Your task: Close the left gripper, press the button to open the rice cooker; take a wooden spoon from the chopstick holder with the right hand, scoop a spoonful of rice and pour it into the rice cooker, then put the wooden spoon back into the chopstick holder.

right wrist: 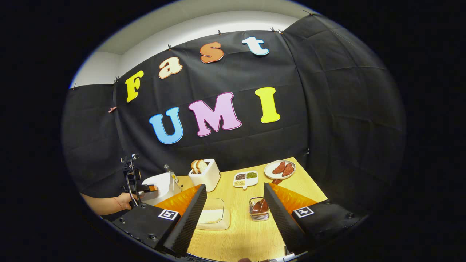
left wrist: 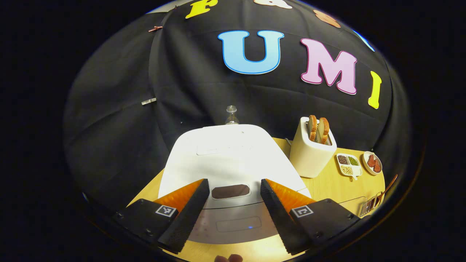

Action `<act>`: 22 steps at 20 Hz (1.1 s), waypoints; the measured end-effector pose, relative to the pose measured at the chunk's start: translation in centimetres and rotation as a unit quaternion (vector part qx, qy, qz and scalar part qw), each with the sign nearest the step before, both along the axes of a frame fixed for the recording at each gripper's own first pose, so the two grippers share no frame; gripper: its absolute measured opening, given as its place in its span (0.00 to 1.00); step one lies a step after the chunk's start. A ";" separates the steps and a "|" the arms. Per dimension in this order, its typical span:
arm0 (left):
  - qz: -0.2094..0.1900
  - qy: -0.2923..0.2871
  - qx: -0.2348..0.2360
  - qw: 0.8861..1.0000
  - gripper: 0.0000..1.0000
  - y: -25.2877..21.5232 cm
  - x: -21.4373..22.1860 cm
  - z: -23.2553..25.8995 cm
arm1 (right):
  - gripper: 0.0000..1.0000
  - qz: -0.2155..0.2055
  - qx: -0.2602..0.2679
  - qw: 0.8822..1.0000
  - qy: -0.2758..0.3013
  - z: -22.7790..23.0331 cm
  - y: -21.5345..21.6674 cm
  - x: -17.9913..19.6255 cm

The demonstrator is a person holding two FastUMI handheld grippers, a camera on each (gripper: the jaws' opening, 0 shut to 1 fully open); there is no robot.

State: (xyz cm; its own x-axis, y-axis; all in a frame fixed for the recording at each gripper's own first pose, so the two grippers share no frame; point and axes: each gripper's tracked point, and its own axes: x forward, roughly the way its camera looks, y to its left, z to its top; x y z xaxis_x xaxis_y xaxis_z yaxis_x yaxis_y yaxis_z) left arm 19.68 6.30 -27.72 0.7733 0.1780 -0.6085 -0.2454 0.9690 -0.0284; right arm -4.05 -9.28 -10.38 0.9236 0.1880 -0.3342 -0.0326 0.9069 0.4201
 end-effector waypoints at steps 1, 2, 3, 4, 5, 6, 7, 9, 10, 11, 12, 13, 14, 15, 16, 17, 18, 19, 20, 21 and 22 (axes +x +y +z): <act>0.001 0.001 0.000 1.000 0.99 0.0 -0.1 -0.2 | 0.98 0.002 0.000 1.000 0.001 0.0 0.2 0.0; 0.004 0.001 -0.003 1.000 1.00 -0.1 0.0 -0.2 | 0.98 0.005 0.000 1.000 0.000 0.0 0.3 0.0; 0.007 0.005 -0.008 1.000 1.00 0.1 -0.1 -0.1 | 0.98 0.006 -0.001 1.000 -0.001 0.1 0.4 0.0; 0.010 0.007 -0.009 1.000 1.00 0.2 -0.1 -0.2 | 0.98 0.007 -0.002 1.000 -0.002 0.2 0.4 0.0; 0.014 0.011 -0.004 1.000 1.00 0.5 -0.4 -0.4 | 0.98 0.009 -0.002 1.000 -0.003 0.3 0.5 -0.2; 0.020 0.014 -0.004 1.000 1.00 0.6 -0.5 -0.5 | 0.98 0.010 -0.003 1.000 -0.003 0.3 0.4 -0.2; 0.025 0.014 -0.003 1.000 1.00 0.6 -0.5 -0.5 | 0.98 0.010 -0.002 1.000 -0.004 0.4 0.4 -0.3; 0.031 0.013 0.000 0.999 1.00 0.8 -1.1 -0.4 | 0.98 0.009 0.002 1.000 -0.002 0.3 0.4 -0.6; 0.033 0.006 0.002 0.999 1.00 0.8 -1.3 -0.4 | 0.98 0.009 0.003 1.000 -0.001 0.2 0.4 -0.8; 0.031 0.002 0.005 1.000 1.00 0.7 -1.4 -0.4 | 0.98 0.008 0.004 1.000 0.000 0.1 0.3 -0.9; 0.024 -0.008 0.011 1.000 1.00 0.8 -1.2 -0.1 | 0.98 0.007 0.005 1.000 -0.001 0.2 0.2 -1.0; 0.016 -0.011 0.010 1.000 1.00 0.8 -1.2 -0.1 | 0.98 0.007 0.005 1.000 -0.003 0.3 0.2 -1.2; 0.008 -0.017 0.007 1.000 0.99 0.8 -1.0 0.2 | 0.98 0.006 0.004 1.000 -0.005 0.4 0.0 -1.2; 0.000 -0.020 0.004 1.000 0.99 0.8 -1.2 0.4 | 0.98 0.005 0.002 1.000 -0.006 0.5 -0.1 -1.2; -0.006 -0.030 0.004 1.000 0.98 0.9 -1.2 1.0 | 0.98 0.005 0.003 1.000 -0.007 0.4 -0.1 -1.1; -0.009 -0.043 0.002 0.999 0.97 0.9 -1.3 1.7 | 0.98 0.006 0.003 1.000 -0.007 0.4 0.0 -1.1; -0.015 -0.059 -0.004 0.998 0.96 0.6 -1.3 2.7 | 0.98 0.007 0.003 1.000 -0.007 0.4 0.1 -1.0; -0.021 -0.077 -0.007 0.997 0.96 0.2 -1.5 4.1 | 0.98 0.009 0.000 1.000 -0.009 0.5 0.3 -0.9; -0.029 -0.093 -0.009 0.995 0.96 -0.3 -1.7 5.3 | 0.98 0.011 -0.004 1.000 -0.012 0.5 0.5 -0.8; -0.040 -0.114 -0.010 0.993 0.96 -0.9 -2.1 7.0 | 0.98 0.014 -0.009 1.000 -0.015 0.7 0.8 -0.7; -0.051 -0.136 -0.008 0.989 0.95 -1.6 -2.5 8.8 | 0.98 0.017 -0.015 1.000 -0.020 0.9 1.0 -0.5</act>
